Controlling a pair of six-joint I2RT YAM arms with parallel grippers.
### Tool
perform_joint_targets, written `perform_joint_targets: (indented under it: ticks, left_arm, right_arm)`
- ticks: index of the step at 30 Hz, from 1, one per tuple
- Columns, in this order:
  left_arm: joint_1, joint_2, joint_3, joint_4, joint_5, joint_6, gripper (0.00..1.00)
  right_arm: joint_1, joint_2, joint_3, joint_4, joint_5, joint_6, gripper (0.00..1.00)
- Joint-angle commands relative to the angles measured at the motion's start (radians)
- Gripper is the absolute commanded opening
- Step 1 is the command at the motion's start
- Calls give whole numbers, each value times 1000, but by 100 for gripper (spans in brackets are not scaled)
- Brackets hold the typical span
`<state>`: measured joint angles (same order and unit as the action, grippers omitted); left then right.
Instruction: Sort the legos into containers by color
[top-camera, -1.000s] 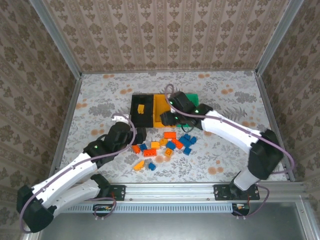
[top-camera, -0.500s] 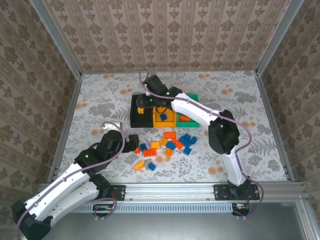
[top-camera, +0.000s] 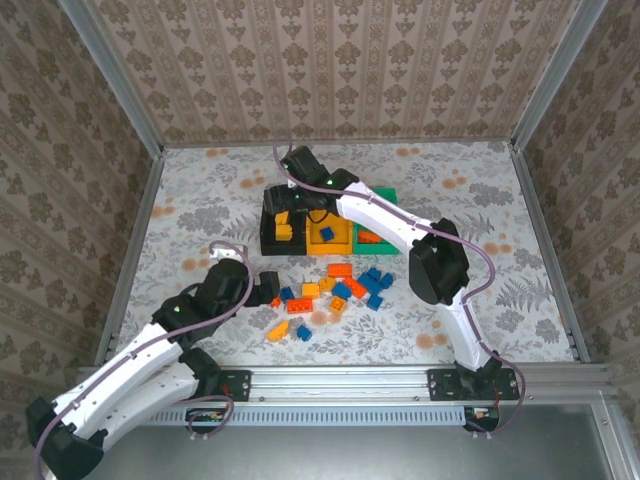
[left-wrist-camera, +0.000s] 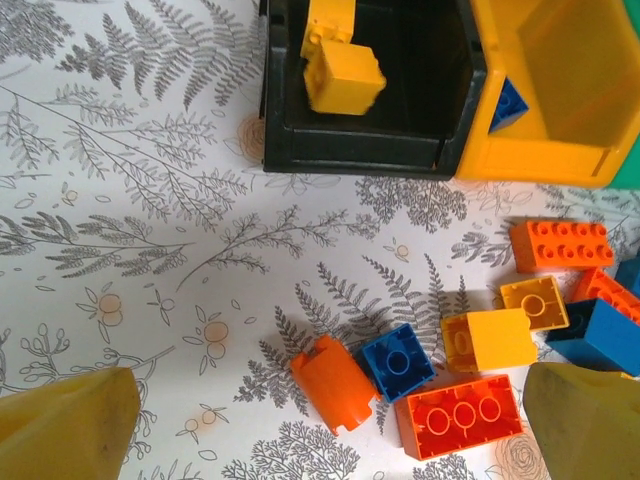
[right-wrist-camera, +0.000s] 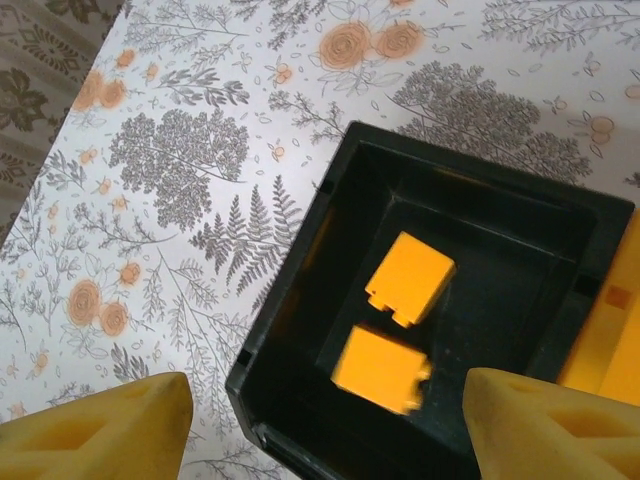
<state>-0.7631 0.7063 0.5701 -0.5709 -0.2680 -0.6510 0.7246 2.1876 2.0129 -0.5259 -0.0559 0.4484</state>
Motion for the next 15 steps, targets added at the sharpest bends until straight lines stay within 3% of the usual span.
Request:
perform_joint_targets:
  ticks: [1, 6, 10, 15]
  left_arm:
    - [5, 96, 55, -13, 86, 51, 100]
    - [-22, 282, 118, -80, 197, 94, 98]
    - [-90, 323, 114, -142, 250, 103, 96]
    - [-203, 375, 114, -221, 243, 72, 83]
  right_arm:
    - [5, -147, -140, 59, 33, 15, 75]
    - [2, -330, -414, 137, 66, 24, 75]
    - [-7, -449, -602, 173, 83, 34, 75]
    - [-32, -554, -766, 220, 90, 60, 76]
